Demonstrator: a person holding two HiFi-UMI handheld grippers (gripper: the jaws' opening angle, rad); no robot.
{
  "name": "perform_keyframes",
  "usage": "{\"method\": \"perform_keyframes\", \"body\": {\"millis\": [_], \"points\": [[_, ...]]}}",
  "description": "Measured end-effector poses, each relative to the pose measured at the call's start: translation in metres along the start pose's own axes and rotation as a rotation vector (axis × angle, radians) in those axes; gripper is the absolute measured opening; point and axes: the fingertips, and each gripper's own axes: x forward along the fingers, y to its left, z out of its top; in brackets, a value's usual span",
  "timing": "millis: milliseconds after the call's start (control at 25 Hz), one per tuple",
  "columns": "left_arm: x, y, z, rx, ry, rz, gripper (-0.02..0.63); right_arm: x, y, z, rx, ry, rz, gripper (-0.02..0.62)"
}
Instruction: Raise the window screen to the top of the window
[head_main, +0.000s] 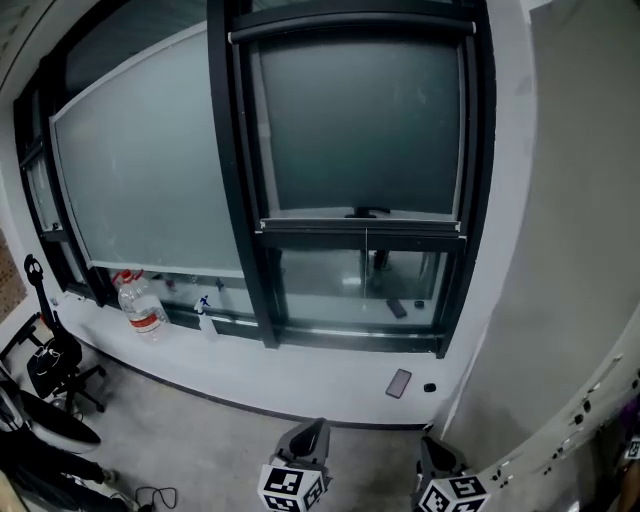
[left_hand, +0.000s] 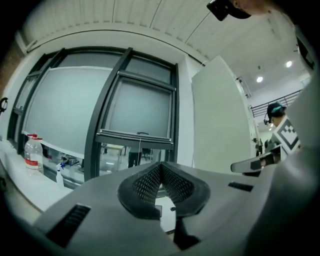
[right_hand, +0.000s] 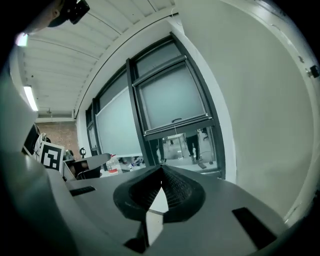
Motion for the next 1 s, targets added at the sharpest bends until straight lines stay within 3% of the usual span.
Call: {"method": "perform_keyframes", "body": {"millis": [240, 400, 560, 680, 840, 1000], "points": [[0.055, 0.01, -0.005, -0.008, 0.008, -0.003, 0.003, 0.054, -0.02, 0.028, -0.02, -0.017, 0.034, 0.005], [0.099, 0.03, -0.017, -0.025, 0.02, -0.004, 0.003, 0.1, -0.033, 0.026, -0.059, 0.016, 0.038, 0.005], [0.156, 0.077, -0.017, -0.05, 0.004, 0.013, 0.003, 0.164, -0.045, 0.034, -0.094, 0.027, 0.029, 0.005], [0.205, 0.121, -0.005, -0.073, -0.034, 0.043, 0.003, 0.224, -0.058, 0.061, -0.097, 0.002, 0.022, 0.005], [0.258, 0.17, 0.019, -0.058, -0.052, 0.053, 0.003, 0.295, -0.069, 0.104, -0.08, -0.044, 0.005, 0.005], [0.304, 0.204, 0.037, -0.04, -0.053, 0.038, 0.003, 0.355, -0.073, 0.123, -0.039, -0.045, 0.003, 0.005]]}}
